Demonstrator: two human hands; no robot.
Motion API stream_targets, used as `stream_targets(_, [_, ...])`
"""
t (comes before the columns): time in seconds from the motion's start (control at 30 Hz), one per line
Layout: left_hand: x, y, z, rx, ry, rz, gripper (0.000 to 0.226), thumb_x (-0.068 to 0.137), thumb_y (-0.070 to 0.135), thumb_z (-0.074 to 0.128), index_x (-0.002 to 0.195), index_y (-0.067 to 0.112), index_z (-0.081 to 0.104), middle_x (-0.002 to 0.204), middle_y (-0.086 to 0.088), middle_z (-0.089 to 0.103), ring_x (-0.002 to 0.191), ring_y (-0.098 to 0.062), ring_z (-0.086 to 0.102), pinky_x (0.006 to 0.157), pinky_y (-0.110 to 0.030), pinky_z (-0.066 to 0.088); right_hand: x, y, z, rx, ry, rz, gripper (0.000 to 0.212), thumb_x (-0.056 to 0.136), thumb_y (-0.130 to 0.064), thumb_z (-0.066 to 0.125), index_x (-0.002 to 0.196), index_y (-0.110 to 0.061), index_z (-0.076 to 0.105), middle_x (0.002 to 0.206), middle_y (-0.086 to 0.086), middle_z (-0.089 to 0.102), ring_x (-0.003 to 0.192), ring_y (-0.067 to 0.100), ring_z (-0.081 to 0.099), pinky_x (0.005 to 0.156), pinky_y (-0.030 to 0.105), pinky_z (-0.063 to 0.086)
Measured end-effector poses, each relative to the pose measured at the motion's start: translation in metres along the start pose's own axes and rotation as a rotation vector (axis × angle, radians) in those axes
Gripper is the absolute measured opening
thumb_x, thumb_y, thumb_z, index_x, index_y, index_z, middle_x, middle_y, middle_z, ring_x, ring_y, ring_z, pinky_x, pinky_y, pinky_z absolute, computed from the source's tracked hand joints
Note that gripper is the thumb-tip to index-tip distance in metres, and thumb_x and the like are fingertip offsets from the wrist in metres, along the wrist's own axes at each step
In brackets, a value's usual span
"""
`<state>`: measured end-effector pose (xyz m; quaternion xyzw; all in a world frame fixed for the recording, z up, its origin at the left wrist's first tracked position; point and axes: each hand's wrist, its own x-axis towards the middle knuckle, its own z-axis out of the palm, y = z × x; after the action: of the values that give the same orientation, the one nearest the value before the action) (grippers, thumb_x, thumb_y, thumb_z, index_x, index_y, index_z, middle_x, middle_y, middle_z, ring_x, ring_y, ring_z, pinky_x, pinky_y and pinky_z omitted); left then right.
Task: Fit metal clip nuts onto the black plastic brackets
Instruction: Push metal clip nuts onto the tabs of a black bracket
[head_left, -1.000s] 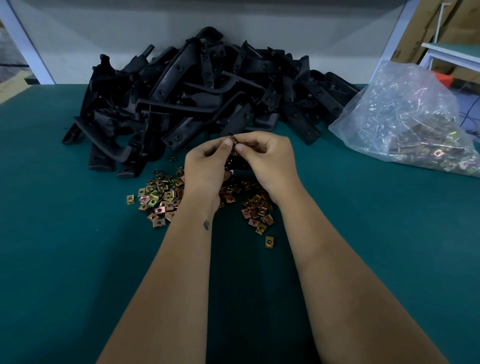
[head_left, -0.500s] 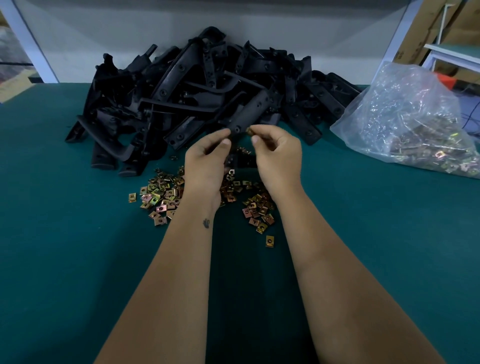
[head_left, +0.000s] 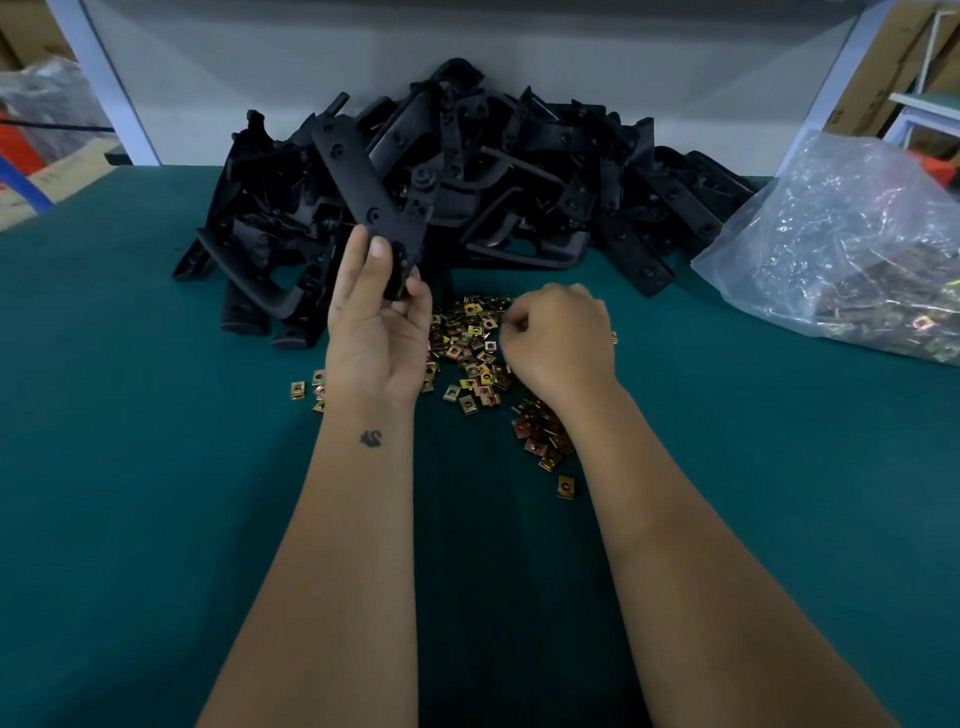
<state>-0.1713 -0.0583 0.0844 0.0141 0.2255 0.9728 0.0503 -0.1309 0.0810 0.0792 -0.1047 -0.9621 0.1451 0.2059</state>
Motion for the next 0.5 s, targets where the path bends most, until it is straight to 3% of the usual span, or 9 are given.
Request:
stream_targets(0.13, [0.000,-0.004,0.002,-0.018,-0.057,-0.049,0.044,0.080,0.008,0.067,0.123,0.012,0.059,0.099,-0.005,0.066,0.073,-0.012,0.065,0.062,-0.017,0.054,-0.001,-0.004,0.004,-0.084,-0.110,-0.031,0.022,0.092,-0.034,0.058,0.097,-0.023,0.077,0.098,0.001,0.065,0.104,0.027,0.050,0.078,0.033,0.027])
stream_targets(0.27, [-0.001,-0.008,0.004,-0.030,-0.071,-0.130,0.023,0.093,0.007,0.058,0.116,0.008,0.063,0.115,-0.008,0.062,0.081,-0.016,0.068,0.065,-0.017,0.055,-0.001,-0.002,0.003,0.071,-0.122,-0.035,0.012,0.090,-0.025,0.064,0.096,-0.026,0.074,0.097,-0.005,0.069,0.102,0.022,0.054,0.082,0.032,0.037])
stream_targets(0.33, [-0.004,-0.011,0.006,-0.080,-0.097,-0.162,0.025,0.089,0.010,0.062,0.115,0.008,0.064,0.126,-0.008,0.056,0.086,-0.016,0.068,0.066,-0.016,0.056,0.001,-0.001,0.003,0.309,-0.103,0.038,0.006,0.087,-0.019,0.068,0.086,-0.024,0.071,0.086,-0.011,0.067,0.087,0.008,0.060,0.079,0.027,0.046])
stream_targets(0.4, [-0.008,-0.015,0.008,-0.159,-0.133,-0.154,0.034,0.081,0.012,0.065,0.115,0.011,0.065,0.126,-0.007,0.056,0.086,-0.016,0.068,0.066,-0.017,0.056,0.002,0.001,0.001,0.596,-0.035,0.144,0.016,0.085,-0.014,0.071,0.078,-0.028,0.065,0.075,-0.016,0.063,0.068,-0.007,0.058,0.064,0.013,0.044])
stream_targets(0.5, [-0.011,-0.021,0.011,-0.183,-0.194,-0.104,0.038,0.080,0.011,0.065,0.116,0.022,0.064,0.105,-0.004,0.069,0.085,-0.015,0.069,0.070,-0.022,0.058,0.004,0.005,-0.004,1.023,0.022,0.271,0.017,0.085,-0.008,0.072,0.086,-0.025,0.069,0.078,-0.007,0.069,0.067,-0.003,0.061,0.066,0.012,0.046])
